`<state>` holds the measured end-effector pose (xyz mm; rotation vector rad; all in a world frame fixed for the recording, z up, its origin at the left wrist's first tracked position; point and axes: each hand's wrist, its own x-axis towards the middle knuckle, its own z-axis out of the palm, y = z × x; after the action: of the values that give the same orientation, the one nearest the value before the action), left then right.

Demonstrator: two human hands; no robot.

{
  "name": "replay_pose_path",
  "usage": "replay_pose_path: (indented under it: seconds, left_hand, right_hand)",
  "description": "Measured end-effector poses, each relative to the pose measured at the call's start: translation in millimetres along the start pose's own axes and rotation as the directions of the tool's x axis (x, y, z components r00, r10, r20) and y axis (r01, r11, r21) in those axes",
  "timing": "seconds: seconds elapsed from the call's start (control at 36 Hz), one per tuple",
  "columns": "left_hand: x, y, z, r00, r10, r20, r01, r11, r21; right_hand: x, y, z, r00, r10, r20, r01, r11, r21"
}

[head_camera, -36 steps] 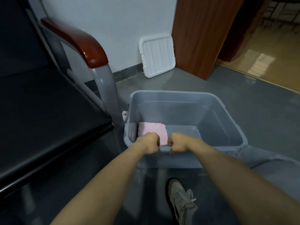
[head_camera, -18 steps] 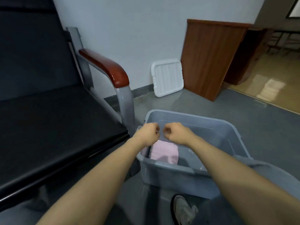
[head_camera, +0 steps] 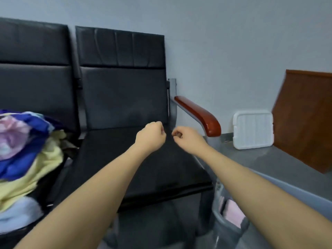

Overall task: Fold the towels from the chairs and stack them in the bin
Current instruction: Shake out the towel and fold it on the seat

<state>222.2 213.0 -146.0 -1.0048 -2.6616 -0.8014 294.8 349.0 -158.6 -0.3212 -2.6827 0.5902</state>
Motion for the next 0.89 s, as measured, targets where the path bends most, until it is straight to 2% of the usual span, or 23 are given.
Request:
replay_pose_path:
  seconds: [0.14,0.31,0.53,0.58,0.67,0.72,0.81,0.89]
  left_hand:
    - [-13.4,-93.1,-50.6,0.977,-0.196,-0.083,0.201,0.977,0.068]
    - [-31.4,-181.6,-96.6,0.920,-0.350,-0.173,0.379,0.909,0.174]
    - [-58.5,-294.2,-155.9,0.840,-0.425,-0.339,0.527,0.789,0.316]
    - [-61.0,-315.1,-164.8,0.819,-0.432,-0.378,0.556,0.761,0.334]
    - [-62.0,-348.0,-172.4,0.785,-0.395,-0.477,0.575,0.752,0.322]
    - [-60.5,-365.7,-175.0,0.776,-0.359,-0.520,0.570,0.751,0.333]
    - [-59.7,-379.0,-178.0,0.754,-0.446,-0.482,0.634,0.687,0.355]
    - [-60.0,-387.5,-176.1,0.732,-0.503,-0.460,0.671,0.647,0.362]
  right_hand:
    - [50.3,-86.1,54.9,0.987,-0.125,0.096,0.120,0.991,0.060]
    - [91.7,-176.7,116.5,0.948,-0.258,0.183,0.228,0.958,0.174]
    - [128.7,-292.3,200.8,0.856,-0.484,0.183,0.386,0.833,0.396]
    - [137.1,-311.9,215.4,0.825,-0.531,0.195,0.446,0.822,0.354]
    - [151.2,-336.4,233.8,0.772,-0.608,0.184,0.591,0.794,0.143]
    - [155.9,-349.9,243.3,0.757,-0.628,0.182,0.612,0.778,0.140]
    - [161.8,-367.3,263.5,0.762,-0.610,0.217,0.612,0.788,0.067]
    - [165.1,-373.5,273.4,0.805,-0.586,0.090,0.585,0.810,0.045]
